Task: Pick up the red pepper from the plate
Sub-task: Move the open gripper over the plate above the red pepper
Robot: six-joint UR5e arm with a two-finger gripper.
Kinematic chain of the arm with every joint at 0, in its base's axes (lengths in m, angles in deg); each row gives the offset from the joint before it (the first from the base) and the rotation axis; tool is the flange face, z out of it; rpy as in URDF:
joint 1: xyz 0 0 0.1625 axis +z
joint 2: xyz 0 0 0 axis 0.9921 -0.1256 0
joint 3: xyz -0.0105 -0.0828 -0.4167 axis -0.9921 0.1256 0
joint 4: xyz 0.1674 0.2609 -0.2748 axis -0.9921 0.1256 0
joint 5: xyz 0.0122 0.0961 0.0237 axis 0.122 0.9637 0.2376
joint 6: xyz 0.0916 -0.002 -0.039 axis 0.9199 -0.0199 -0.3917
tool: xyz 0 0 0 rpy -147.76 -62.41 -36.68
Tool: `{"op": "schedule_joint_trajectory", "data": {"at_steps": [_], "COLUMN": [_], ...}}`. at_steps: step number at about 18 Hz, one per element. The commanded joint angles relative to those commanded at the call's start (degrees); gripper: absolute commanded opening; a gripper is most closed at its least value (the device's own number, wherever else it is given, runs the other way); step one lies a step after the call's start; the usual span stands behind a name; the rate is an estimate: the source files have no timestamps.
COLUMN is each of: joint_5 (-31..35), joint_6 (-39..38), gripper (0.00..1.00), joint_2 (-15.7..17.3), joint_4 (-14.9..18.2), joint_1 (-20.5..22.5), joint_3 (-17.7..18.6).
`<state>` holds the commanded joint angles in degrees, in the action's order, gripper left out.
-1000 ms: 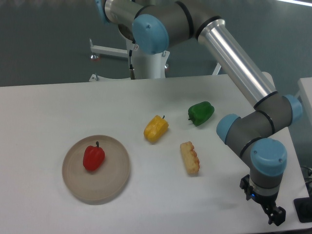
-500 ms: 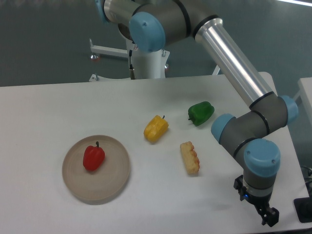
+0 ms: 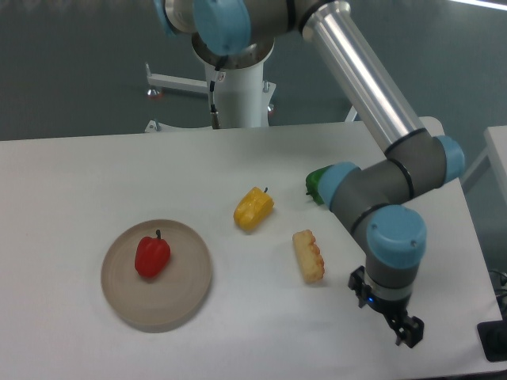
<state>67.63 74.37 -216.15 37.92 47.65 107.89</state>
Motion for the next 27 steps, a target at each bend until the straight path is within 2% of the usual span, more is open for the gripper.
{"op": "schedule_joint_trajectory", "data": {"at_steps": [4,9,12,19,23,27], "joint_5": [-1.06,-1.49,-5.71,-7.38,-8.43,-10.55], "joint_6": [-7.64,-12.84,-17.84,-26.80,-37.25,-45.17], "gripper": [1.00,1.00,1.00,1.00,1.00,1.00], "joint_2": [3.08,6.95,9.32,12.84,14.86,17.06], "joint_4": [0.26,4.04,4.04,3.95,3.60,3.34], "joint_1": [-1.58,-3.25,-3.70,-6.24,-10.36,-12.39], "joint_3": [2.47,4.40,6.69,11.35,15.12,18.37]}}
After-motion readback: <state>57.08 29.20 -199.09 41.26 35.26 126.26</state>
